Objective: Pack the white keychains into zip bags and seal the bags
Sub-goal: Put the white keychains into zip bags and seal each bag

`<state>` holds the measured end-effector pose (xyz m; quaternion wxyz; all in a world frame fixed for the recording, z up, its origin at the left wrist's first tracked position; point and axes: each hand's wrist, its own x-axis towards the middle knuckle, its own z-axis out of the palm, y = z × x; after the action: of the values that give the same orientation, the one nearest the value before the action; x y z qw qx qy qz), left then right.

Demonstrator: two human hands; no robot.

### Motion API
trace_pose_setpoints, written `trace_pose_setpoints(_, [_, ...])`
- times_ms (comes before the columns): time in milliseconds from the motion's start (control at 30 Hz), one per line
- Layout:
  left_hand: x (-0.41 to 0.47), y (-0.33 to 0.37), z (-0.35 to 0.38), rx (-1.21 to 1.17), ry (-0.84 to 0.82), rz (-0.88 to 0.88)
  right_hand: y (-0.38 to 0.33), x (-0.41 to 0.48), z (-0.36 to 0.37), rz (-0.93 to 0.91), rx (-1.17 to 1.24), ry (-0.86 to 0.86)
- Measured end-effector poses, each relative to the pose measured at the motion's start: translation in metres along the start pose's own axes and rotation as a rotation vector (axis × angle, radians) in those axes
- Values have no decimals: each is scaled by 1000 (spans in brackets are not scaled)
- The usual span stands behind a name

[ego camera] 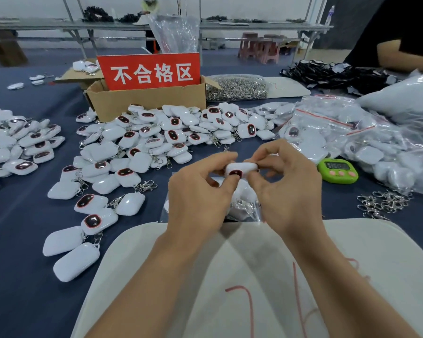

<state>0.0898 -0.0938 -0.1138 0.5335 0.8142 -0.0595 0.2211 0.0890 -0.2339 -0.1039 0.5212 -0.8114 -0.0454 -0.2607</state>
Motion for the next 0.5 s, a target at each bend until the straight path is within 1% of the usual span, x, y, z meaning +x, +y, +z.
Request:
trace_pose_setpoints(67, [-3,1,-2,87,-35,93,1,2,-1,67,105,-6])
trace_pose_setpoints(133, [-4,0,-3,124,-69,190,1,3,-2,195,307,-43])
trace_pose_setpoints(167, [-4,-1,-3,108,-70,190,2,4,-3,250,378,-72])
trace_pose_setpoints(233, [-1,-2,-3,81,-44,134,1,8,-6,300,443,-125])
trace_pose_setpoints(333, [0,-2,-2,82,-10,118,1,12,-7,299,443,-138])
trace_pose_setpoints(400, [2,-1,-2,102,11,101,0,13,-6,333,436,-167])
trace_pose_setpoints(500, [4,-5,-1,70,-8,51,-1,12,-7,369,469,-232])
